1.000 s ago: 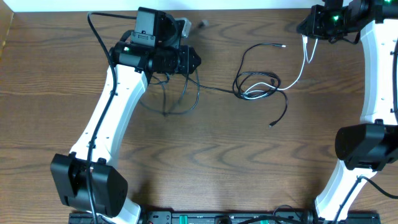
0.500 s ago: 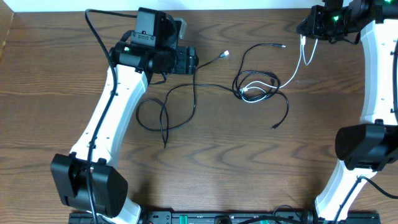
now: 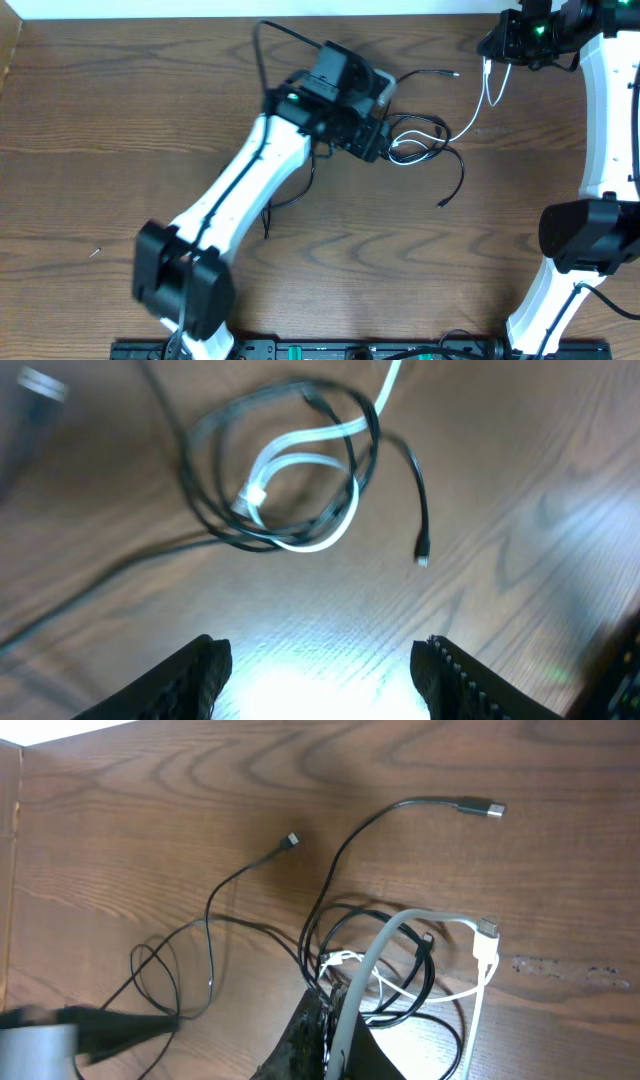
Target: Untangle cables
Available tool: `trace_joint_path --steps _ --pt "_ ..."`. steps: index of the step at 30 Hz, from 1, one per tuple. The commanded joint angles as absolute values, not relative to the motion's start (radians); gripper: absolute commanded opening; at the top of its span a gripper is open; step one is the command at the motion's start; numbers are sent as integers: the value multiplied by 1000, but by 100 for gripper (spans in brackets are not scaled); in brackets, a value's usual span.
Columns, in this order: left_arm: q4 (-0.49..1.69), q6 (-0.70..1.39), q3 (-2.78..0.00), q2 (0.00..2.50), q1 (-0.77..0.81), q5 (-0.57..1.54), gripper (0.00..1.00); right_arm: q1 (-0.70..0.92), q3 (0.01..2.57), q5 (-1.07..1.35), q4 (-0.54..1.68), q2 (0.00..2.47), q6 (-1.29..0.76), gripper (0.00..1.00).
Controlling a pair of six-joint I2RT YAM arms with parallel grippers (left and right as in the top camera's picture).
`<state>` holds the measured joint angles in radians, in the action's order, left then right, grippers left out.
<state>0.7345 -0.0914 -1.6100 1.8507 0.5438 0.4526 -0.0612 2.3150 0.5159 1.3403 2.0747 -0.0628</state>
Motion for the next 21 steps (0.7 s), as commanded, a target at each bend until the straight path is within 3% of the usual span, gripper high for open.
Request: trace_joint_path --steps 1,16,21 --pt "730 -146 -1607 1919 583 490 64 -58 2318 506 1347 2067 -43 1" --pt "564 -195 -1607 2111 677 477 63 -58 2318 503 1351 2067 -43 1" --pt "486 -194 -1607 2150 694 395 58 -58 2318 503 1351 2067 -43 1"
